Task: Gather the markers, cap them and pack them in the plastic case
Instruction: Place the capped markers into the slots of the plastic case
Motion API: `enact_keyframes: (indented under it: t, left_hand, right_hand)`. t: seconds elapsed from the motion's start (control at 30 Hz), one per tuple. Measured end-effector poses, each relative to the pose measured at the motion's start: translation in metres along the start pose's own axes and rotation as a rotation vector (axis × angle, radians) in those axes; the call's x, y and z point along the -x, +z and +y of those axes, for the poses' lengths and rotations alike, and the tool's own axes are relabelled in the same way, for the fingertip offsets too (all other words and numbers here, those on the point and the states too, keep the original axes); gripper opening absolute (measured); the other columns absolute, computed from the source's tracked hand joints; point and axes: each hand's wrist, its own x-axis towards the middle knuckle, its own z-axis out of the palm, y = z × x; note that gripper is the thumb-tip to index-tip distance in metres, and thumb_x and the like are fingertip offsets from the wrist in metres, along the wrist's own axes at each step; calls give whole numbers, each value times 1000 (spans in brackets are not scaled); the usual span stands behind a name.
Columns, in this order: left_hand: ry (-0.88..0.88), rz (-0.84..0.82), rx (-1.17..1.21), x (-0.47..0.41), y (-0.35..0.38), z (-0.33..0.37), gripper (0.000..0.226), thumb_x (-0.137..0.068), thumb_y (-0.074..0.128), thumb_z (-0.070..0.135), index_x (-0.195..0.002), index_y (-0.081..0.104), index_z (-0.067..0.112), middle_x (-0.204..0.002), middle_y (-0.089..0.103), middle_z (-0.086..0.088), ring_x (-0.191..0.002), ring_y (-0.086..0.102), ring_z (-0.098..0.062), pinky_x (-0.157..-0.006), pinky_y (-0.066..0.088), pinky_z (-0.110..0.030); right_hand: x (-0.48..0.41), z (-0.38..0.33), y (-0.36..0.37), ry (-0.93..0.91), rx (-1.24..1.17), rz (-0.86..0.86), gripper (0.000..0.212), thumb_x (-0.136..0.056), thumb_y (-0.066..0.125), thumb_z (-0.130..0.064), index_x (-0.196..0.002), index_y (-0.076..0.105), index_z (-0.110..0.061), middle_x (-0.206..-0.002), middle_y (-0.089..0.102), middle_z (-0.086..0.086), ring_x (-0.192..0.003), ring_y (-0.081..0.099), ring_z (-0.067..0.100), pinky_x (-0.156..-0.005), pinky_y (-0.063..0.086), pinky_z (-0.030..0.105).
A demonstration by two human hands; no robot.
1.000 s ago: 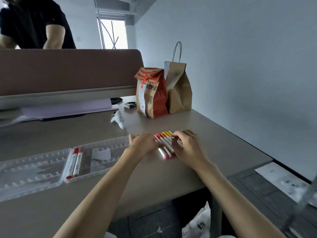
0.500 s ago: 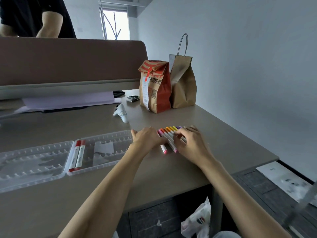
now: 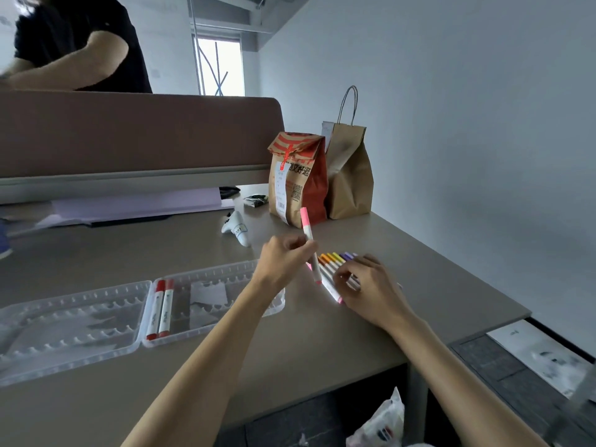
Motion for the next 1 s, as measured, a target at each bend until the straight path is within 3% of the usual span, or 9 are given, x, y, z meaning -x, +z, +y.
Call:
enact_keyframes:
  t: [0.13,0.23,0.37,0.57,0.7,0.77,0.83,0.93,1.0]
  left_hand:
    - [103,-84,114,15,-39,3,20,-87,56,16,-71,66,9,-60,63,1,-57,53,-11,-56,46,-29]
    - [125,-36,155,26,-59,-14,22,-87,57,24,-80,69,7,-58,56,0,-56,49,-13,-55,43,-28]
    - [88,89,180,31,-61,-26,27,-85,61,31,-77,62,6,-57,54,0,-53,47,-13,-55,41,-34]
    - [65,24,130,36,-52,-31,13,-90,63,21,-82,62,10,-60,61,5,-53,52,-9,-53,43,-32]
    - [57,1,234,36,-56,-25,11,-92,61,14,-89,62,4,-72,66,-11,-57,59,-18,-54,50,-36]
    - [32,19,341,36,-62,-17,15,-92,62,14,-90,61,-1,-74,63,-15,-62,61,-20,-54,52,-34]
    - [-17,35,450,35,-72,-10,19,-92,62,16,-93,61,-3,-77,62,-18,-67,62,-23,-54,53,-33]
    - [-45,16,451,36,-97,-8,23,-93,62,19,-98,61,-3,-82,65,-16,-71,64,-21,-54,52,-31]
    - [-42,8,421,39,-121,-12,21,-93,61,19,-100,60,-1,-79,66,-6,-69,64,-18,-52,52,-31]
  right_hand:
    - [-3,-5,-1,38,-33,-1,20,-86,58,-36,-85,71,-22,-93,71,-1,-104,59,18,-87,40,23]
    - [-12,-16,2,60,99,-73,29,-86,55,-47,-84,72,-24,-96,70,0,-106,59,20,-85,44,29]
    - [-21,-36,3,77,312,-127,25,-88,60,-45,-90,75,-24,-101,68,0,-108,56,21,-87,44,32]
    - [-25,-51,1,108,377,-178,24,-88,59,-38,-86,74,-19,-95,68,2,-104,59,26,-81,42,30]
    - [-23,-49,-2,204,-22,-60,18,-87,63,-33,-80,74,-20,-80,72,-3,-81,66,19,-70,49,33]
    - [-24,-57,-6,232,-277,-82,22,-91,63,-34,-72,65,-24,-62,65,-12,-61,58,6,-62,44,29]
    - [-28,-76,-9,255,-549,-140,27,-96,60,-32,-74,65,-16,-54,58,-8,-53,51,3,-60,39,26]
    - [-40,-105,-5,284,-892,-202,24,-97,60,-24,-88,69,-3,-76,67,21,-62,58,7,-65,42,23]
    - [-51,-121,2,285,-1055,-259,12,-95,62,-19,-91,68,-10,-83,69,17,-65,58,10,-65,45,26]
